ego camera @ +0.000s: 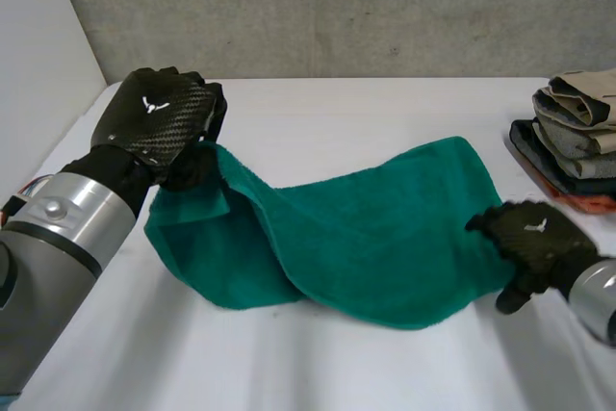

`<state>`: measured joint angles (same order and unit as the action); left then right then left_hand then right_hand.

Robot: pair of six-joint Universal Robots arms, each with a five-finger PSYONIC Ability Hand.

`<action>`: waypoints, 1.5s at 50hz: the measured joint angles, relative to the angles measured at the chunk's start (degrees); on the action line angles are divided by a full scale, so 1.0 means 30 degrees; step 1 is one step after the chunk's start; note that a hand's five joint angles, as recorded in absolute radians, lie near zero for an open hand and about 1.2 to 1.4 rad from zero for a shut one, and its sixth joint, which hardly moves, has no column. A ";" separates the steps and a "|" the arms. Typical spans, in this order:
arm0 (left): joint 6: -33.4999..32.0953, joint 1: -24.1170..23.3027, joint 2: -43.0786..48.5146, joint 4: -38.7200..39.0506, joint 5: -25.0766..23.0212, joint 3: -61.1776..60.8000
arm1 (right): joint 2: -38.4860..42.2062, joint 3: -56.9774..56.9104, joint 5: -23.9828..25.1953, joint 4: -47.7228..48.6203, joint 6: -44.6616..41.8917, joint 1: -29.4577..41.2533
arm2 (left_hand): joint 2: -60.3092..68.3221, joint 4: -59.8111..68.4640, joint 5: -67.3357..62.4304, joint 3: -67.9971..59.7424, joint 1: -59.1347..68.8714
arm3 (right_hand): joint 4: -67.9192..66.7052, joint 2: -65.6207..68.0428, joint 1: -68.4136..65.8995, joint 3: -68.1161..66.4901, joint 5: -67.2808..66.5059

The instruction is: Fold the laundry.

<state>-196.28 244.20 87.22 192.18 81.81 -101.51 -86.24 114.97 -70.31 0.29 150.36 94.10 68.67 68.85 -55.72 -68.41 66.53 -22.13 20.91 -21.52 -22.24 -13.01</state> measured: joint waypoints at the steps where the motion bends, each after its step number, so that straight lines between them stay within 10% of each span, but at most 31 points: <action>1: 0.0005 -0.0002 0.0131 0.0113 0.0017 0.0063 | 0.0365 0.0492 -0.0042 0.0886 0.0624 0.0235 | 0.0000 0.0002 0.0000 0.0000 0.0000 | -0.0578 0.0671 -0.0713 -0.0528 -0.0539; 13: 0.0009 0.0013 0.0216 0.0263 0.0077 0.0345 | 0.3228 0.0717 -0.0471 0.4222 0.2013 0.2216 | 0.0000 0.0000 0.0000 0.0000 0.0000 | -0.2931 0.3247 -0.2988 -0.2850 -0.2667; 20: 0.0005 0.0030 0.0160 0.0232 0.0117 0.0302 | 0.4733 -0.0051 -0.1327 0.4834 0.1486 0.2629 | 0.0000 0.0000 0.0000 0.0000 0.0000 | -1.4965 1.5497 -1.4344 -1.4908 -1.4296; 27: -0.0066 0.0005 -0.0421 0.0019 0.0117 0.0411 | 0.1132 -0.0670 -0.2897 0.5537 0.1095 0.2573 | 0.0002 0.0000 0.0000 -0.0002 0.0000 | -1.5462 1.5537 -1.4344 -1.5253 -1.4319; 38: -0.0182 0.1045 -0.3009 -0.2198 -0.0167 0.1912 | -0.4452 -0.6572 -0.2299 -0.3451 -0.0802 0.1638 | 0.0002 0.0002 0.0000 -0.0002 0.0000 | -1.5473 1.5539 -1.4344 -1.5259 -1.4411; 50: -0.0523 0.1932 0.0868 -0.4026 -0.1683 0.2150 | -0.0018 -1.0512 -0.0691 -0.9704 -0.4483 0.0297 | 0.0003 0.0002 0.0000 -0.0003 0.0000 | -1.5481 1.5537 -1.4344 -1.5261 -1.4411; 57: -0.2144 0.2034 0.6010 0.0515 -0.1843 0.4948 | 0.5570 -1.4370 -0.2763 -0.7370 -0.2967 0.1896 | 0.0021 0.0005 0.0000 -0.0015 0.0000 | -1.5482 1.5539 -1.4344 -1.5271 -1.4411; 67: -0.1370 0.2091 0.7926 0.9933 -0.1642 1.1292 | 0.6759 -1.8698 -0.5075 0.2884 0.0060 0.2970 | 0.0026 0.0006 0.0000 -0.0020 0.0000 | -1.5485 1.5539 -1.4344 -1.5279 -1.4411; 75: 0.1634 0.3171 0.7704 0.8737 -0.1674 1.1868 | 0.5560 -1.7593 -0.3038 0.6222 0.0684 0.2792 | 0.0026 0.0006 0.0000 -0.0020 0.0000 | -1.5487 1.5539 -1.4344 -1.5279 -1.4463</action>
<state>-191.38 253.71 110.33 218.39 76.78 -65.90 -69.56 62.19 -79.42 18.96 152.42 102.48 68.74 68.87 -55.72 -68.47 66.53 -68.59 67.53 -64.56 -68.08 -56.40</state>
